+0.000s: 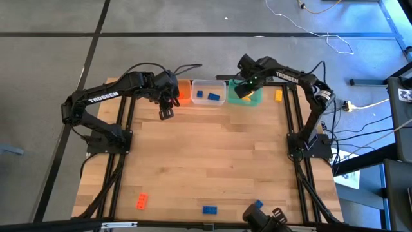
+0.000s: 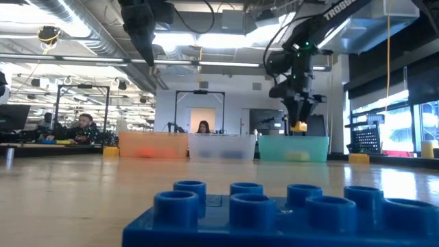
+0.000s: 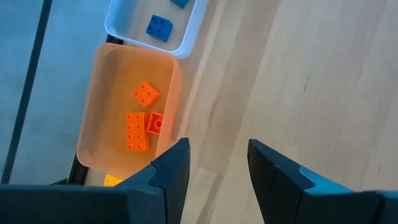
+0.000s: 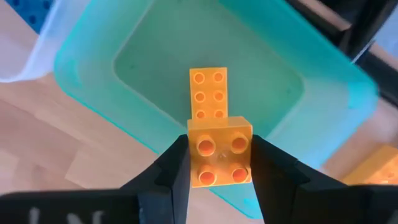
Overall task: Sort & place blocks by color
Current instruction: Put the yellow game piece into the green bin
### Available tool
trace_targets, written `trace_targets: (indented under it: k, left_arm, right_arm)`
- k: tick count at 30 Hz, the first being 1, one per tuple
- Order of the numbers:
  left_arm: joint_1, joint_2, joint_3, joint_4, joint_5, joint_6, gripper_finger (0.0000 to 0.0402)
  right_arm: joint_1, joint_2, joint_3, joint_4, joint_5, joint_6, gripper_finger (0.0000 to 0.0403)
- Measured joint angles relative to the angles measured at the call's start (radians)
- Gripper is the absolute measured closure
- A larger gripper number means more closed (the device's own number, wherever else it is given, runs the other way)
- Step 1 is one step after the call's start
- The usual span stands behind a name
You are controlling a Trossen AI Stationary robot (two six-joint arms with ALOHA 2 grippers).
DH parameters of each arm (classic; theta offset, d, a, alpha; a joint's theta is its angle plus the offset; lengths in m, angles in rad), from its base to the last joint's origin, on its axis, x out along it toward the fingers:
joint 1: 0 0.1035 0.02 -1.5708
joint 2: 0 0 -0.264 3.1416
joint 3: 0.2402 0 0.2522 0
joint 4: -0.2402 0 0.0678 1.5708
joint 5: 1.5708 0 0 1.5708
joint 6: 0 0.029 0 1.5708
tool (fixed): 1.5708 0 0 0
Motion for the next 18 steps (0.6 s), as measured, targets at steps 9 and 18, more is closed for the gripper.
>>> trace_targets:
  k: [9, 18]
  left_arm:
    - [0.001, 0.000, 0.000, 0.000, 0.000, 0.000, 0.0250]
    - [0.001, 0.000, 0.000, 0.000, 0.000, 0.025, 0.0250]
  right_arm:
    - [-0.011, 0.001, -0.094, 0.119, 0.079, 0.022, 0.0272]
    - [-0.029, 0.001, -0.102, 0.122, 0.124, 0.052, 0.0272]
